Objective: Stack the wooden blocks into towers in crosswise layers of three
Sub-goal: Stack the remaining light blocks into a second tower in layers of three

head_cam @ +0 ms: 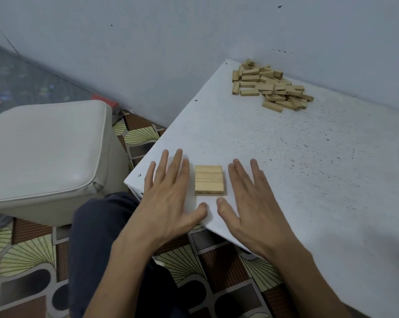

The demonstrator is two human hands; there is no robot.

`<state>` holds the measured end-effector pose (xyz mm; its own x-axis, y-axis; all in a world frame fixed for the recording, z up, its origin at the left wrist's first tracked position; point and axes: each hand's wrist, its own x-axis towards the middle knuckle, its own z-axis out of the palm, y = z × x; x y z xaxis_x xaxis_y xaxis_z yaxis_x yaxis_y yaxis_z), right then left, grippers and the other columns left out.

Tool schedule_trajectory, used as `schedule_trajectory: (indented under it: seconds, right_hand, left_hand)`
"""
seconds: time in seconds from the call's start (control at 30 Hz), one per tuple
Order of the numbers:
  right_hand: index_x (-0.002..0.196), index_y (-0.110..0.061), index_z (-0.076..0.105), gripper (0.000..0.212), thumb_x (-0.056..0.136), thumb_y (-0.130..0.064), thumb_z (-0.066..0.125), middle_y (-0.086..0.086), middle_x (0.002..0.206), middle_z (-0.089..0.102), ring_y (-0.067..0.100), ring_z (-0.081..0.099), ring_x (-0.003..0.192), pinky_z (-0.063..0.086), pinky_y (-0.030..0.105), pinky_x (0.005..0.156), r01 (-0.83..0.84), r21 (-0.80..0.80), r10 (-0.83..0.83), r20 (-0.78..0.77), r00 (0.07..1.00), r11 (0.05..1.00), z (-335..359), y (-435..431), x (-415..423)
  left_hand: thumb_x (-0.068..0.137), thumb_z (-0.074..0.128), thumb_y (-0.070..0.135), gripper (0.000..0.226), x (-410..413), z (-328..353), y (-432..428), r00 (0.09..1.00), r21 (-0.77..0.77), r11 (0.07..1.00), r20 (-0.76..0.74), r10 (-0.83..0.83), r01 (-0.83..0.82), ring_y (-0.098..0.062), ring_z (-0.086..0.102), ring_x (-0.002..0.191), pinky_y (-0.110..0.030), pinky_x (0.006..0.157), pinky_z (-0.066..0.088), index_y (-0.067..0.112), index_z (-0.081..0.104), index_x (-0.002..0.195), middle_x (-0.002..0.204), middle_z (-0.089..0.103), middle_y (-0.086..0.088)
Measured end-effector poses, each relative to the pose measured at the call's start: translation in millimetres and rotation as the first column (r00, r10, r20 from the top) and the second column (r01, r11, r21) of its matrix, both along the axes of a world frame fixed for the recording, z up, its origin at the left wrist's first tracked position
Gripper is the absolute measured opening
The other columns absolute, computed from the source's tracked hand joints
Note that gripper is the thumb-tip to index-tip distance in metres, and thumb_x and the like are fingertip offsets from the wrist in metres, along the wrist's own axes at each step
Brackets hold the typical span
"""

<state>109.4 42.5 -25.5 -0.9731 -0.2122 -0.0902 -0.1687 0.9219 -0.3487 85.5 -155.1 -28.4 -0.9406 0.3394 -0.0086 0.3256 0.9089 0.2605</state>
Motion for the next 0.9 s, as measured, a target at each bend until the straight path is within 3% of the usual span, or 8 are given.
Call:
schedule_trajectory:
  seconds: [0.27, 0.9]
  right_hand:
    - [0.157, -0.018, -0.008, 0.084, 0.083, -0.058, 0.002, -0.005, 0.166, -0.011, 0.015, -0.031, 0.146, -0.015, 0.032, 0.120, -0.055, 0.021, 0.055, 0.000, 0.999, 0.998, -2.9, -2.6, -3.1]
    - [0.158, -0.017, -0.006, 0.085, 0.084, -0.059, 0.003, -0.004, 0.166, -0.009, 0.019, -0.028, 0.148, -0.013, 0.036, 0.122, -0.059, 0.012, 0.059, 0.002, 0.998, 0.998, -3.0, -6.2, -3.7]
  left_hand:
    - [0.074, 0.000, 0.065, 0.097, -1.5, -0.5, 5.4, 0.999, -0.053, 0.998, 0.039, -0.012, 0.014, -0.019, -0.039, 0.142, -0.038, 0.115, -0.026, 0.016, -0.011, 0.157, 0.162, -0.027, 0.000]
    - [0.076, 0.000, 0.062, 0.094, -0.8, -1.2, 7.3, 0.998, -0.054, 0.998, 0.066, -0.016, 0.020, -0.019, -0.037, 0.143, -0.035, 0.111, -0.031, 0.016, -0.016, 0.156, 0.162, -0.025, 0.000]
